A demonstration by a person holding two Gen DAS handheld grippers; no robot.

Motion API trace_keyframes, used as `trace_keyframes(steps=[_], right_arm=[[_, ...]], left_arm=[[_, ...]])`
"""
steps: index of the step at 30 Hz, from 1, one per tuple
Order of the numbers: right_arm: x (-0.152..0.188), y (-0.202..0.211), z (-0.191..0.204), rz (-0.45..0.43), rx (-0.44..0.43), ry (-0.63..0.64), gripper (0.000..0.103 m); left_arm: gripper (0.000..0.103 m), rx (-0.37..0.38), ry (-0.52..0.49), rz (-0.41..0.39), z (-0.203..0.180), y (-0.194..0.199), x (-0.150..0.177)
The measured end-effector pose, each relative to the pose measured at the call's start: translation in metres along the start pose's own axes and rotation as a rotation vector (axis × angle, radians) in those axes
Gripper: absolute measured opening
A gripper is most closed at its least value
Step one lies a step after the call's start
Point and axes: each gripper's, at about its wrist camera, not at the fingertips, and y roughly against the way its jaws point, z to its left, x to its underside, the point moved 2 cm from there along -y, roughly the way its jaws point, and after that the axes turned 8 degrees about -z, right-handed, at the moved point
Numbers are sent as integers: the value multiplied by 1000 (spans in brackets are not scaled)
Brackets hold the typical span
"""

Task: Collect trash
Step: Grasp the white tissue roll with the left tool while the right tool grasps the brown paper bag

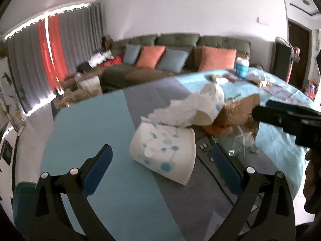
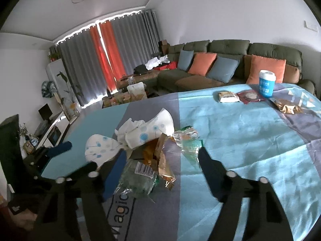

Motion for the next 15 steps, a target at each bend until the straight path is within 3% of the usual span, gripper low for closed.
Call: trace_keyframes(steps=[6, 15], right_arm=[[-1, -11, 2, 26, -16, -9, 57], [2, -19, 2, 58, -30, -18, 46]], left_arm=[[97, 53, 41, 110, 6, -28, 6], [97, 88, 89, 153, 16, -44, 4]])
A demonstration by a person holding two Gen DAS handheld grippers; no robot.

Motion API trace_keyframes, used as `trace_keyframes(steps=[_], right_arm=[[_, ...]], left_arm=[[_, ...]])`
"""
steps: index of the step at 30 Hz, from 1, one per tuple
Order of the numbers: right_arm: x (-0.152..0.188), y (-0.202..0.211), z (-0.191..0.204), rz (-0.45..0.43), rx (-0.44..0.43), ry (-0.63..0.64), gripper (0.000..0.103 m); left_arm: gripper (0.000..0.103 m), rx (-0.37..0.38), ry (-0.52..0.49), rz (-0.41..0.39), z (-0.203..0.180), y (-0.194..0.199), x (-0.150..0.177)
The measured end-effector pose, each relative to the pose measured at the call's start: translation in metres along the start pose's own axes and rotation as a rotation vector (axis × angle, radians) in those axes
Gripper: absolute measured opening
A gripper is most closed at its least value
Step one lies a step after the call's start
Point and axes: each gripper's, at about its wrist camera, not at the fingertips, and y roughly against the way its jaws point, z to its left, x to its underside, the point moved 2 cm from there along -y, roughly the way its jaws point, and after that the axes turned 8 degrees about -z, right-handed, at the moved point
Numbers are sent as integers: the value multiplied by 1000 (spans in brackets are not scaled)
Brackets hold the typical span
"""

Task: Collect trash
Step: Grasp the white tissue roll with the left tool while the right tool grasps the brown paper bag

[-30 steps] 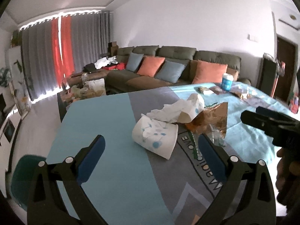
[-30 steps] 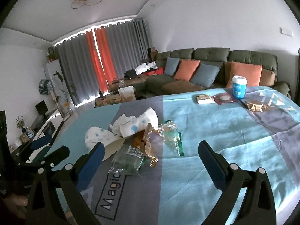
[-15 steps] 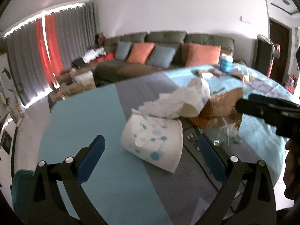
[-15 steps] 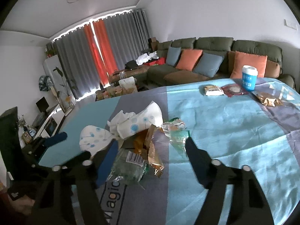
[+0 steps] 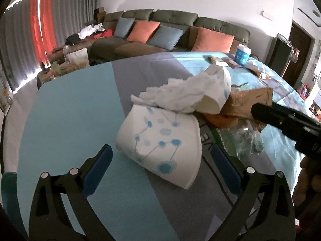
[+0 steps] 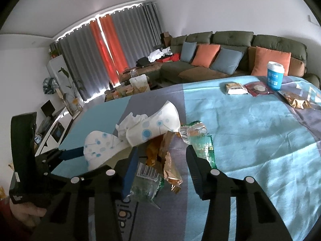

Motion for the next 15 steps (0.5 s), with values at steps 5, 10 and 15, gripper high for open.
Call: trace_keyframes(steps=[5, 10, 15], right_arm=[[1, 0, 0, 10, -9, -4, 36], [3, -2, -2, 23, -18, -14, 23], [4, -1, -2, 27, -26, -18, 12]], left_arm=[[97, -17, -87, -33, -8, 1, -9], [92, -23, -173, -14, -20, -2, -9], [79, -30, -172, -3, -21, -4, -8]])
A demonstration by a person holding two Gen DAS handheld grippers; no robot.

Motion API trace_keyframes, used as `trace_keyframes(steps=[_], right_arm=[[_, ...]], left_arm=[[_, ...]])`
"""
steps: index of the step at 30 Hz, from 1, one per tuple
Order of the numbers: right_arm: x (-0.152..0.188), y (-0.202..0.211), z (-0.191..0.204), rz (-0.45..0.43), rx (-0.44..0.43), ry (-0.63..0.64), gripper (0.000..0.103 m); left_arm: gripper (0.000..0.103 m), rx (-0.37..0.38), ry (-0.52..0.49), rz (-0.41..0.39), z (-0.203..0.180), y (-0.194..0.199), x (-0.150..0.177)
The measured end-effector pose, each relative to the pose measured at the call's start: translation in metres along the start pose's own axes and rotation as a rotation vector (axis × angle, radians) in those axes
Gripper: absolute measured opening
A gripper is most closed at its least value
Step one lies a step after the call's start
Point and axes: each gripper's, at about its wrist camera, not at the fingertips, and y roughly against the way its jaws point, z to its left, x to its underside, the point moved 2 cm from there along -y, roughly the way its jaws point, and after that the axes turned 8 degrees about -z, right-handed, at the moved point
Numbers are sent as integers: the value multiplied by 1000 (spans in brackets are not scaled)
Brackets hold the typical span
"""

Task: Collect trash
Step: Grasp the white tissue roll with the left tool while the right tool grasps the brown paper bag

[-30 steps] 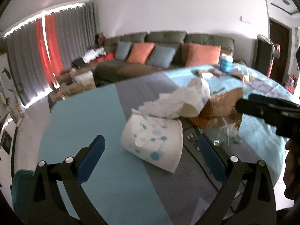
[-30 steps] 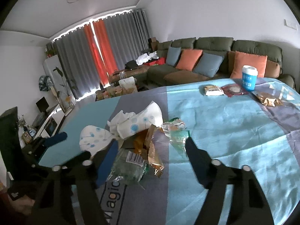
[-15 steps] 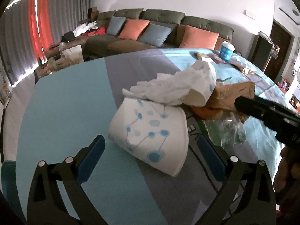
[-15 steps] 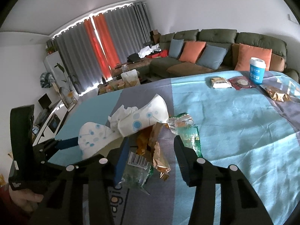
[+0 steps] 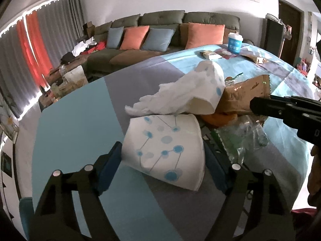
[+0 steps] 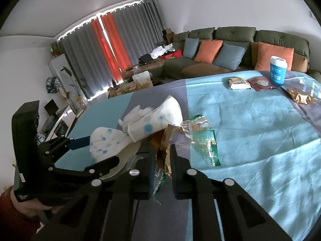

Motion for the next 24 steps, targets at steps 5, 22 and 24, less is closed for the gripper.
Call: trace_keyframes(steps=[5, 22, 24], right_arm=[[0, 3, 1, -5, -4, 3, 5], [-12, 41, 6, -74, 5, 35, 3], [-14, 48, 8, -91, 11, 44, 3]], left_arm=[[78, 5, 0, -18, 1, 5, 2], [78, -6, 101, -121, 16, 72, 6], [78, -12, 108, -133, 17, 80, 6]])
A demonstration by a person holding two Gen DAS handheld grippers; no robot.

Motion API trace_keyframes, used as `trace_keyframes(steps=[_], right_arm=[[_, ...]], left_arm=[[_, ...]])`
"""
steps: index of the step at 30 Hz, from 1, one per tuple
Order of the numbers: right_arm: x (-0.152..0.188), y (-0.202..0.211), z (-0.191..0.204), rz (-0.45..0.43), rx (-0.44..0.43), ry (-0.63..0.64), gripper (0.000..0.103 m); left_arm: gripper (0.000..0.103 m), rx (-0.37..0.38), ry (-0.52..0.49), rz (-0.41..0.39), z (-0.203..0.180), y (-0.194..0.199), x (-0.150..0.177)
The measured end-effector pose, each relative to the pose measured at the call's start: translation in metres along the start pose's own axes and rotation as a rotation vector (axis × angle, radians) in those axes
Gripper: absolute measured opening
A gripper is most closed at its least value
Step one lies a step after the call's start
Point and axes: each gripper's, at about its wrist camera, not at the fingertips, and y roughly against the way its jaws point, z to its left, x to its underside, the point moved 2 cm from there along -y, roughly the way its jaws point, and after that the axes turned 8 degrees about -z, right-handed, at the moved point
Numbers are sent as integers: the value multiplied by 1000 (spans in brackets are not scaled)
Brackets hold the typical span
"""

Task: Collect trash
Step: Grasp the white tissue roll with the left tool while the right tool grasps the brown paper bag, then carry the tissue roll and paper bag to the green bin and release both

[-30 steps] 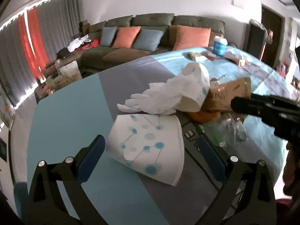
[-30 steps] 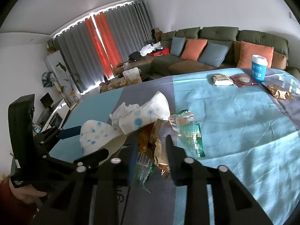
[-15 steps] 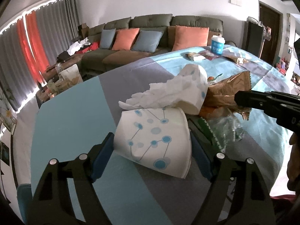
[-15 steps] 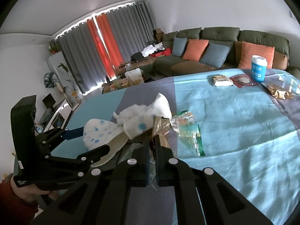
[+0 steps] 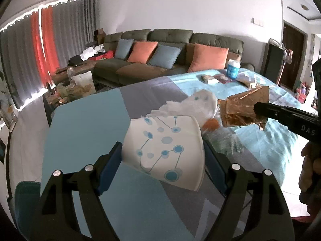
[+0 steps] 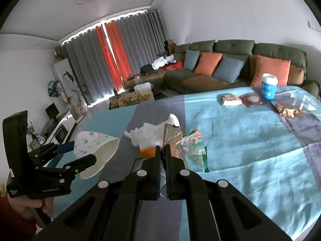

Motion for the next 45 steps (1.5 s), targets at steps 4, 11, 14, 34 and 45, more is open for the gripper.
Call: trace_keyframes(steps=[4, 11, 14, 34, 45], right_arm=[[-5, 12, 3, -27, 5, 16, 3], [-13, 28, 17, -74, -11, 51, 3], [-19, 33, 30, -96, -34, 81, 3], [-23, -5, 189, -40, -433, 292, 3], [-8, -41, 276, 57, -602, 387, 3]], left_arm=[[78, -14, 15, -31, 4, 23, -1], [79, -57, 45, -84, 18, 57, -7], [79, -83, 58, -107, 26, 73, -7], [79, -417, 235, -177, 134, 195, 31], [79, -607, 323, -149, 203, 258, 71]])
